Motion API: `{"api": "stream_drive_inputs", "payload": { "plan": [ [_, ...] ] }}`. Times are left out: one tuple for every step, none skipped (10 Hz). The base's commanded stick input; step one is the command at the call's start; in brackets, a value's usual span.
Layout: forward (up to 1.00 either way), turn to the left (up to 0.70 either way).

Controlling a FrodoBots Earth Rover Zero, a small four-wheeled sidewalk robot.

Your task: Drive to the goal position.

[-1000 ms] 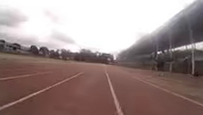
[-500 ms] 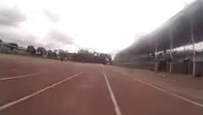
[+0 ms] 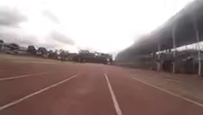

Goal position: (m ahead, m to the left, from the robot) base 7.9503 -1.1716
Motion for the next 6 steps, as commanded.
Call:
{"api": "stream_drive_inputs", "payload": {
  "plan": [
    [0.85,0.00],
    [0.85,0.00],
    [0.85,0.00],
    [0.85,0.00],
    [0.85,0.00],
    [0.85,0.00]
  ]
}}
